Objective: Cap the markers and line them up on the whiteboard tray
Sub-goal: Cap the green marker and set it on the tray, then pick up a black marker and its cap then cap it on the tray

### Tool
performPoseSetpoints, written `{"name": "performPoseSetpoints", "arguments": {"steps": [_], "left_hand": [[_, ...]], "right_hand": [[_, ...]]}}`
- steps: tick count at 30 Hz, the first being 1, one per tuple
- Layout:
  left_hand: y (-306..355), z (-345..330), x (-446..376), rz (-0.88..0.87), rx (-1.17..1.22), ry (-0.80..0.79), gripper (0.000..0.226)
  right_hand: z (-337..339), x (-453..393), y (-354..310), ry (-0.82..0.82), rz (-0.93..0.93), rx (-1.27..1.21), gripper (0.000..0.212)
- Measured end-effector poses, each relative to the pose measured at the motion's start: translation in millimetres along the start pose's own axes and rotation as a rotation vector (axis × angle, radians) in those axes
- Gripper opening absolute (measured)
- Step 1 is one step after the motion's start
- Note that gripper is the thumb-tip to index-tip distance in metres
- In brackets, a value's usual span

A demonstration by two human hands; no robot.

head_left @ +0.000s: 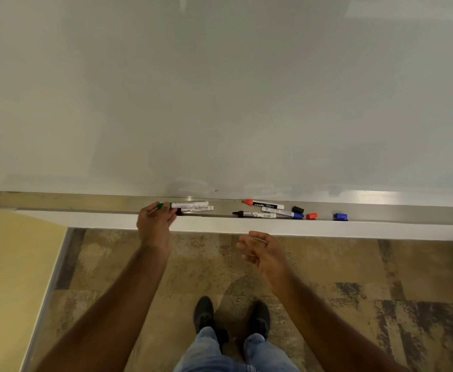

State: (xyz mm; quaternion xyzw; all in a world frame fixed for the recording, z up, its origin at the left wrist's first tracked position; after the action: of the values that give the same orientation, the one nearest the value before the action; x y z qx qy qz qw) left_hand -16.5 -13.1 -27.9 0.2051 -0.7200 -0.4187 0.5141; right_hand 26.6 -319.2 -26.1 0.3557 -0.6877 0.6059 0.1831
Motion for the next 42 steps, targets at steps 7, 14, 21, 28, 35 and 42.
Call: {"name": "performPoseSetpoints", "arguments": {"steps": [7,14,21,28,35,42], "left_hand": [[8.3,3.4,-32.7,-0.082,-0.108,0.044,0.039],[5.2,-2.0,-41.1,-0.110,-0.395,0.077,0.036],[7.5,-7.9,-22.1,-0.328,-0.701,0.030,0.028],[-32.7,-70.7,37.8,-0.668,-1.078,-0.526,0.009],[-67.8,-133.9,69.8,-0.973,-1.379,-0.677,0.024],[-73.5,-154.6,73.3,-1.102,-1.716,-0.560,0.018]], "right_hand": [[20.3,-7.6,-2.3,0.054,-0.026,0.040,0.021],[31.7,-17.3,-2.1,0.065,-0.030,0.075,0.023],[53.2,-24.0,-12.4,0.081,0.037,0.252,0.019],[97.1,-42.2,-63.1,0.311,0.294,0.887,0.024],[118.0,-61.9,-110.8,0.453,0.393,1.383,0.032],[116.2,-76.2,-111.6,0.397,0.356,1.650,0.029]]}}
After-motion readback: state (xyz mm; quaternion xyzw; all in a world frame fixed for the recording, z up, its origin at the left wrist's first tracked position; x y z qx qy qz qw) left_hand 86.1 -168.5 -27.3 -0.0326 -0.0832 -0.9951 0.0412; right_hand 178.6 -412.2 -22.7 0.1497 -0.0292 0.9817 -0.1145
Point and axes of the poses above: each hand's wrist, its own x-axis away from the middle knuckle, its own z-axis out of the back of the hand, y = z × x, the point moved 5 cm from there along -x, towards the middle knuckle, and after that the axes turned 1 degree about x, right-handed, at the moved point
